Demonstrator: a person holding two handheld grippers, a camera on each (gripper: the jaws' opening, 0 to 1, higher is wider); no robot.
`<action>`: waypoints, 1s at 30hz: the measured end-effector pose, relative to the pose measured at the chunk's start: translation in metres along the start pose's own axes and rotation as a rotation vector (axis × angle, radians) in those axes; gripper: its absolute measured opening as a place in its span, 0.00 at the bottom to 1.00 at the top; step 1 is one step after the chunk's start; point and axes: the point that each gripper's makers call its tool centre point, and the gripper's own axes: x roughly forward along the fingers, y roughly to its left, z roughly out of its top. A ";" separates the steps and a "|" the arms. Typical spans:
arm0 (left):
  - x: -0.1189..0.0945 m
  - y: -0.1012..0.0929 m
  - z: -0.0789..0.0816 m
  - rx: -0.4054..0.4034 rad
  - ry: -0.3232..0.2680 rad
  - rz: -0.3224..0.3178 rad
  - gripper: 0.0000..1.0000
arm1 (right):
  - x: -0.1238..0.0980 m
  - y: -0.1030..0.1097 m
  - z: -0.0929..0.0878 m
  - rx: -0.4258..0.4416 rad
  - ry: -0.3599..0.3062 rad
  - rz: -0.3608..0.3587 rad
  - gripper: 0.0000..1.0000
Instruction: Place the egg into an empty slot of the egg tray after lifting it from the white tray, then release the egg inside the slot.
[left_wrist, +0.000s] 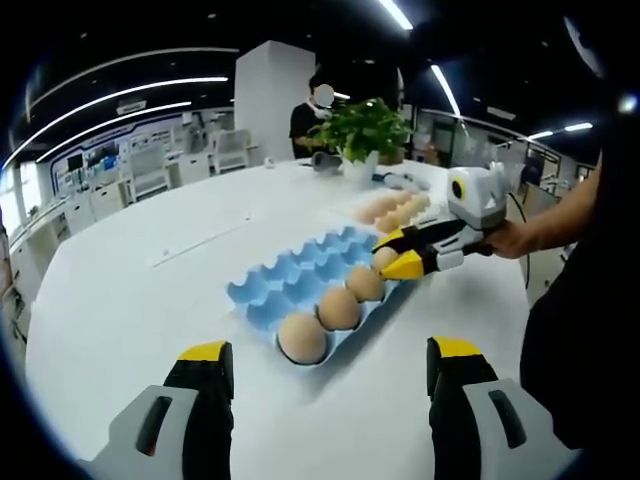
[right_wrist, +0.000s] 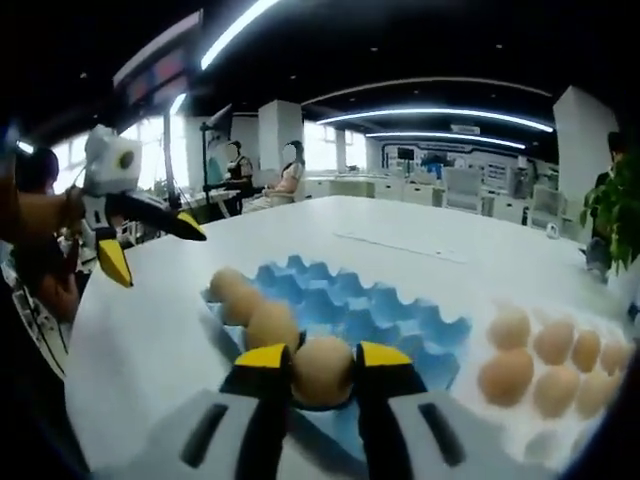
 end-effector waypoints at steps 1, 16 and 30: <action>0.000 0.000 0.000 0.002 0.000 0.002 0.80 | 0.000 0.000 0.000 -0.007 0.000 0.002 0.26; -0.004 0.003 0.003 0.010 -0.003 0.015 0.80 | 0.000 0.000 0.000 -0.033 -0.007 0.021 0.26; -0.001 0.003 0.003 0.023 0.007 0.013 0.80 | -0.024 -0.013 0.002 -0.027 -0.031 -0.006 0.29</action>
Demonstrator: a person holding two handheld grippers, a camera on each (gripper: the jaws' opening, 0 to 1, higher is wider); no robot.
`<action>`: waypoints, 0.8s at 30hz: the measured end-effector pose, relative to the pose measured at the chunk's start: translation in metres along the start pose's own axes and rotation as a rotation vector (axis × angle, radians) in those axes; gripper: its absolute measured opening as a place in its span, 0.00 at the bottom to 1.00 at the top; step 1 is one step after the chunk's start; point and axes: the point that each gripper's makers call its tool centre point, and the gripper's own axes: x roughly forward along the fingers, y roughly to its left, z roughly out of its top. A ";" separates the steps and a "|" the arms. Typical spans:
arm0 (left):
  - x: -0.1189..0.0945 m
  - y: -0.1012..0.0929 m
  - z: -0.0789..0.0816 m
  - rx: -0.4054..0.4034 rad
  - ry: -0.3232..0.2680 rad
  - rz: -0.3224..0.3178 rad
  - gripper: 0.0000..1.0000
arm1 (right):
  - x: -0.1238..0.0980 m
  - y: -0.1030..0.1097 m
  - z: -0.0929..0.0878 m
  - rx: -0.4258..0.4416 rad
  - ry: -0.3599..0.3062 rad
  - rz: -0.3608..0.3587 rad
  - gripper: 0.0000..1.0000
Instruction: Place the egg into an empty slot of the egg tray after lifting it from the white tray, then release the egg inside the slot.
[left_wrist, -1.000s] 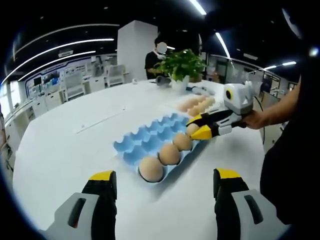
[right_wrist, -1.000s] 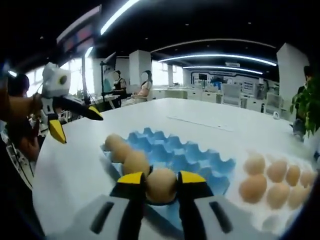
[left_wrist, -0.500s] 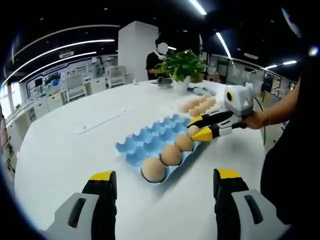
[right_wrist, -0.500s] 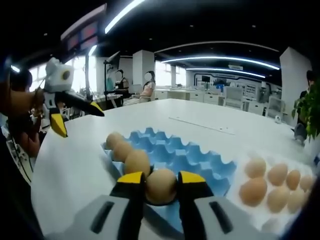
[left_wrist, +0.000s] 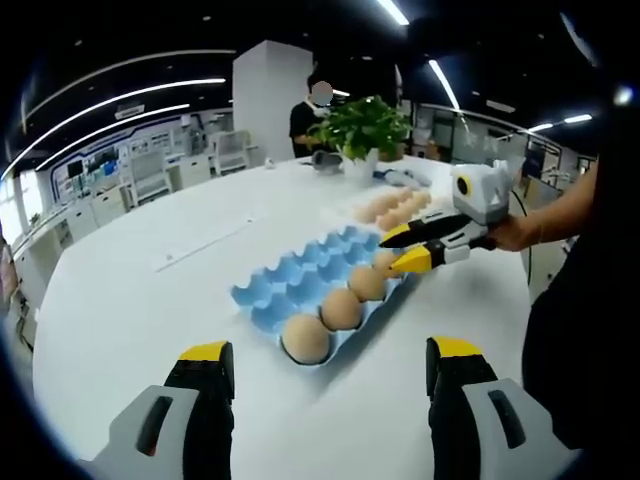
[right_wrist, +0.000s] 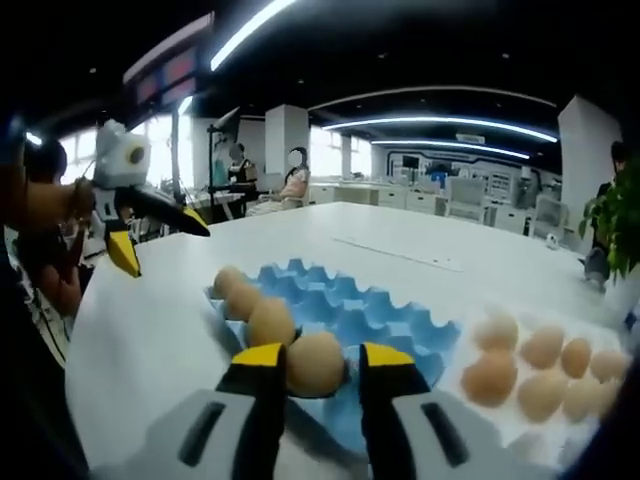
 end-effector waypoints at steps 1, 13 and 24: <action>0.000 0.000 0.000 -0.002 0.000 0.000 0.80 | -0.007 -0.008 0.001 0.003 -0.013 -0.031 0.29; 0.007 -0.001 0.002 -0.006 -0.003 -0.020 0.80 | -0.097 -0.127 -0.020 0.082 -0.004 -0.437 0.29; 0.002 0.007 0.000 -0.017 0.001 0.012 0.80 | -0.199 -0.227 -0.052 0.213 -0.013 -0.872 0.28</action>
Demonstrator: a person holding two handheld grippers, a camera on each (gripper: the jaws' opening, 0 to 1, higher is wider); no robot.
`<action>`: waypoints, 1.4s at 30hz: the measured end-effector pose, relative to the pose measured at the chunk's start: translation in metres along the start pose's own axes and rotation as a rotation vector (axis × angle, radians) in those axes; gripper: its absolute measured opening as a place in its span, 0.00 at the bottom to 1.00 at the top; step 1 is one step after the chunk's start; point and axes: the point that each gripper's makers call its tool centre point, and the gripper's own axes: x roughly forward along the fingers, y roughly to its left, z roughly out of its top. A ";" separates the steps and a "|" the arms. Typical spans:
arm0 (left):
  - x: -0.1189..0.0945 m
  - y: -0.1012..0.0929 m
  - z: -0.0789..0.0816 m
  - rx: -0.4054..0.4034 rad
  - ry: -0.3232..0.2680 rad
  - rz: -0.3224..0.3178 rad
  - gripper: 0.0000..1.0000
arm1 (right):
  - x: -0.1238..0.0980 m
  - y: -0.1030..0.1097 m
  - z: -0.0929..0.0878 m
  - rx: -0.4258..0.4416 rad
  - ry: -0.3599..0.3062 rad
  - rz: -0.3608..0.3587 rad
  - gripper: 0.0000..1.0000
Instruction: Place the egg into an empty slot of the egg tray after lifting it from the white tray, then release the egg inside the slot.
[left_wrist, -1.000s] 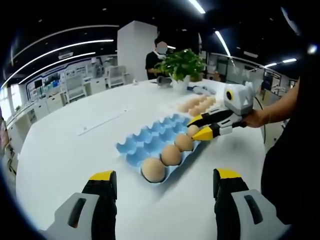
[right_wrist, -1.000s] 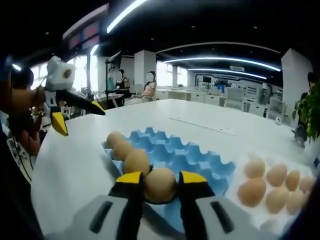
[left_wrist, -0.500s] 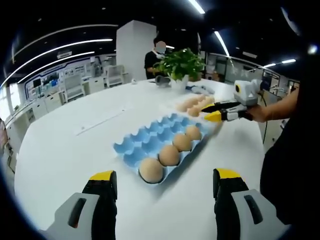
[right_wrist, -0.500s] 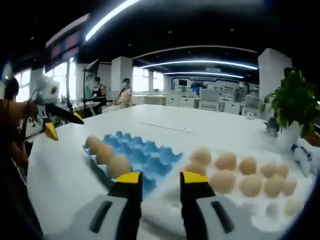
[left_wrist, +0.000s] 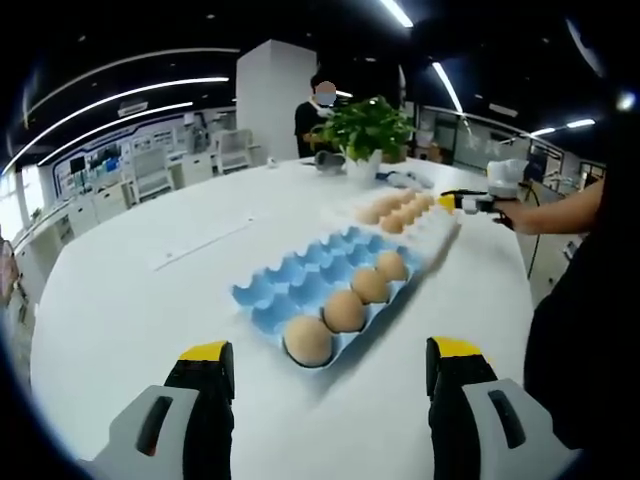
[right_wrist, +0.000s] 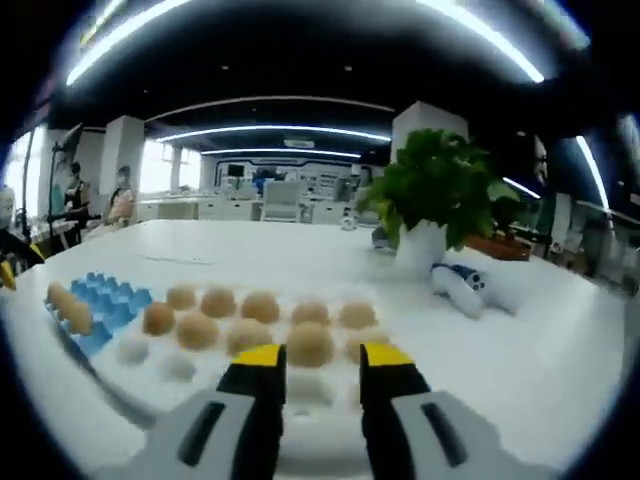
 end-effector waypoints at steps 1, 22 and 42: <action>0.000 0.000 0.000 -0.001 0.001 0.000 0.80 | 0.001 -0.004 0.000 0.001 -0.004 0.003 0.29; -0.004 -0.004 -0.002 -0.001 0.010 0.004 0.80 | 0.005 -0.001 -0.021 0.056 0.100 0.059 0.26; -0.004 -0.005 -0.001 0.003 0.012 0.004 0.82 | -0.022 0.085 0.042 0.072 -0.045 0.274 0.26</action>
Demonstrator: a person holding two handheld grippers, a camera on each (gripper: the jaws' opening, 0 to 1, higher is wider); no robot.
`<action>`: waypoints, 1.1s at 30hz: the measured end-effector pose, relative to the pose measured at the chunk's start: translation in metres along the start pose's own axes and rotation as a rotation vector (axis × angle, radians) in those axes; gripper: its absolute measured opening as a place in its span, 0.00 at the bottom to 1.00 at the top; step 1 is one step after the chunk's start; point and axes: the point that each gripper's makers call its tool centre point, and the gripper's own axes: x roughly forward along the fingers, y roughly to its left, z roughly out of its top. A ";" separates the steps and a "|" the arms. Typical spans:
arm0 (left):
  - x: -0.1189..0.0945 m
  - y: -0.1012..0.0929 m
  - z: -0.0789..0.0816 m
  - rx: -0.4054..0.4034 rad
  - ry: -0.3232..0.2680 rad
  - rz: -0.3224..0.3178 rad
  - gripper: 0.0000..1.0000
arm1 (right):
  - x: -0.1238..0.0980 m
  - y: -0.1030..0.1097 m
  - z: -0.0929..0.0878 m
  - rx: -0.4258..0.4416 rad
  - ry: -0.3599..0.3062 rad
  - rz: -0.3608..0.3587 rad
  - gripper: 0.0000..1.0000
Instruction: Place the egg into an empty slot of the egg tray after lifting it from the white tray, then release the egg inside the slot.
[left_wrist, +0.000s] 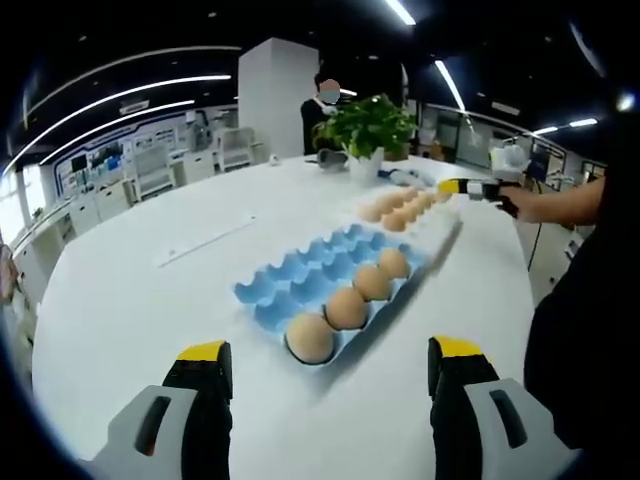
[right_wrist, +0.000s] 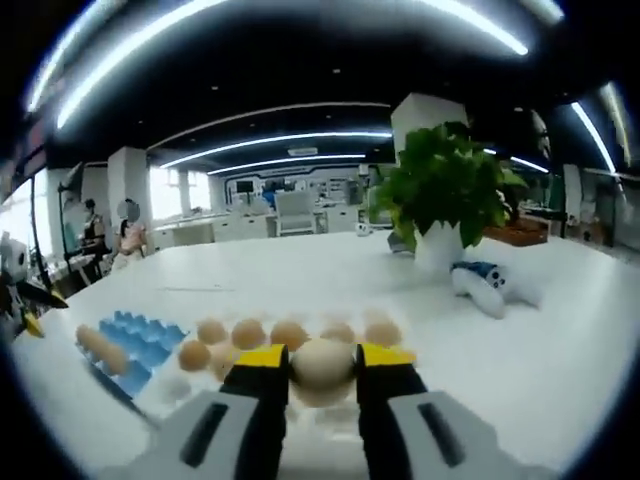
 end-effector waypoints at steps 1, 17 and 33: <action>0.000 0.000 0.000 0.001 0.000 -0.002 0.82 | 0.001 0.007 0.001 0.000 -0.002 0.018 0.26; 0.001 0.004 0.004 0.004 -0.012 0.002 0.82 | 0.019 0.095 -0.019 0.008 0.052 0.257 0.26; 0.003 0.007 0.005 0.007 -0.007 0.001 0.82 | 0.029 0.143 -0.035 -0.027 0.088 0.399 0.26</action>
